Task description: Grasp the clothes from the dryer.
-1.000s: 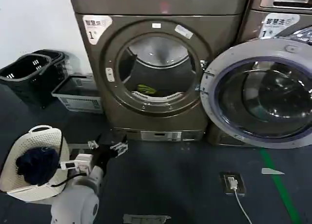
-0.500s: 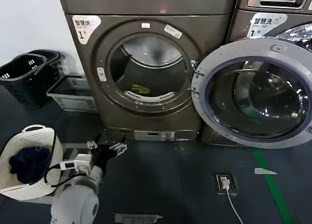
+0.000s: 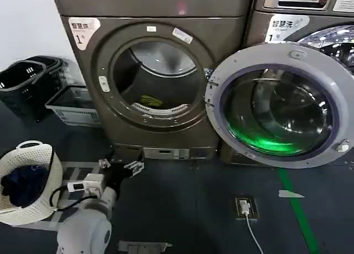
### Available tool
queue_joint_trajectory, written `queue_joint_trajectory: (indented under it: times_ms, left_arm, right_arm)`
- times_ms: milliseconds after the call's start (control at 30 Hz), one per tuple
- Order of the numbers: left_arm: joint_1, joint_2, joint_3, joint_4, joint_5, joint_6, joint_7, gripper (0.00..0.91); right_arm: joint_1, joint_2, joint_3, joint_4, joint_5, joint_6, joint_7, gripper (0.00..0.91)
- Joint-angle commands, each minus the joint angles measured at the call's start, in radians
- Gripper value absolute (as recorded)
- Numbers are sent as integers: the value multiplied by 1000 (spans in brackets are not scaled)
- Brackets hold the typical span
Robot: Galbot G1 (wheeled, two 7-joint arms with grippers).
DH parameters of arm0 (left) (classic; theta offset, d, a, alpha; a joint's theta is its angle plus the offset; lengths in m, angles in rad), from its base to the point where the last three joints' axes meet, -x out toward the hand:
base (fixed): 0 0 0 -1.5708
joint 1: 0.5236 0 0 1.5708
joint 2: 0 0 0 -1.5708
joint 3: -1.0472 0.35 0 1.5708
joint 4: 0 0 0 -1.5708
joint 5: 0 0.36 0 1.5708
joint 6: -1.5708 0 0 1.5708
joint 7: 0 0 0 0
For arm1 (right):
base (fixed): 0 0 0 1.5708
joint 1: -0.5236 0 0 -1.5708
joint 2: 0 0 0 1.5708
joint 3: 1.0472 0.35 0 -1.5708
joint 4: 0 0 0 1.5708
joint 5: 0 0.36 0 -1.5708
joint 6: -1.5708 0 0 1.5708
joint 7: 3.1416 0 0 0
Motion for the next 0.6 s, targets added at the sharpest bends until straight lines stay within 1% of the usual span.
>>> queue_joint_trajectory:
  times_ms: [33,100,167,200,333,600]
  left_arm:
    - [-2,0,-1,-2,-1,49,-1,907]
    - [-3,-3,1,-8,0,49,0,907]
    - [-2,-4,4,-18,2,49,-1,907]
    - [-2,-3,4,-22,3,49,-1,907]
    - [-1,-3,0,-25,3,49,-3,907]
    - [3,-2,2,-22,13,49,-2,907]
  right_arm:
    - [1,-1,1,-2,0,5,7,907]
    - [5,-2,3,0,18,4,30,907]
    - [7,-6,3,-3,32,11,70,907]
    - [6,-7,5,-6,35,20,79,907]
    - [0,-8,15,-11,55,34,90,907]
    - [0,1,8,-6,61,38,91,907]
